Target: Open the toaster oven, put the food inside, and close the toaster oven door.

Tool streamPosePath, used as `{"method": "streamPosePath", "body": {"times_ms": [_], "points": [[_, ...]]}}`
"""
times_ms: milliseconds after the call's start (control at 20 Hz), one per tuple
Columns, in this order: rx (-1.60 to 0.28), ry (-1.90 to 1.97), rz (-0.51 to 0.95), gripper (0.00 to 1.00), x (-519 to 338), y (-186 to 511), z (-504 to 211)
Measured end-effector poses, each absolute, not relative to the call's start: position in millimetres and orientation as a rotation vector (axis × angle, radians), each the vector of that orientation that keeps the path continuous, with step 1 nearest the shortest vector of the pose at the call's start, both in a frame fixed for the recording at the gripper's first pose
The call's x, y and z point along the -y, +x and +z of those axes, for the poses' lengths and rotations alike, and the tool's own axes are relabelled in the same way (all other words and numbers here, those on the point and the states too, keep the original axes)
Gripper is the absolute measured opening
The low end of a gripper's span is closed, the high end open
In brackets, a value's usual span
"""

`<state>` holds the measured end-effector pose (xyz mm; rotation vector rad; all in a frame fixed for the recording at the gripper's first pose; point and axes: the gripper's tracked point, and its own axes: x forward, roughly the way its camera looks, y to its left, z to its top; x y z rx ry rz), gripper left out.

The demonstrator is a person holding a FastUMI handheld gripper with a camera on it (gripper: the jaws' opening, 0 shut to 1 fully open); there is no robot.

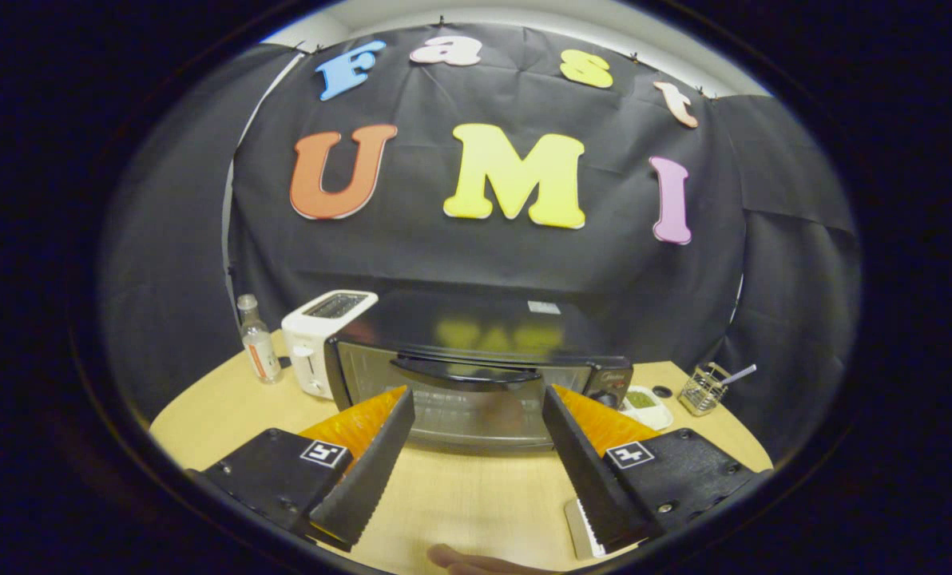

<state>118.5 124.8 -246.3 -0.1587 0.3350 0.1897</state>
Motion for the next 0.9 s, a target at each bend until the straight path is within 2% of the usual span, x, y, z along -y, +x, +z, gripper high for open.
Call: {"method": "streamPosePath", "body": {"times_ms": [650, 900], "points": [[0.053, -0.133, 0.224, 1.0, -81, -27, -47], [0.133, -0.181, 0.192, 1.0, -61, -90, -36]]}}
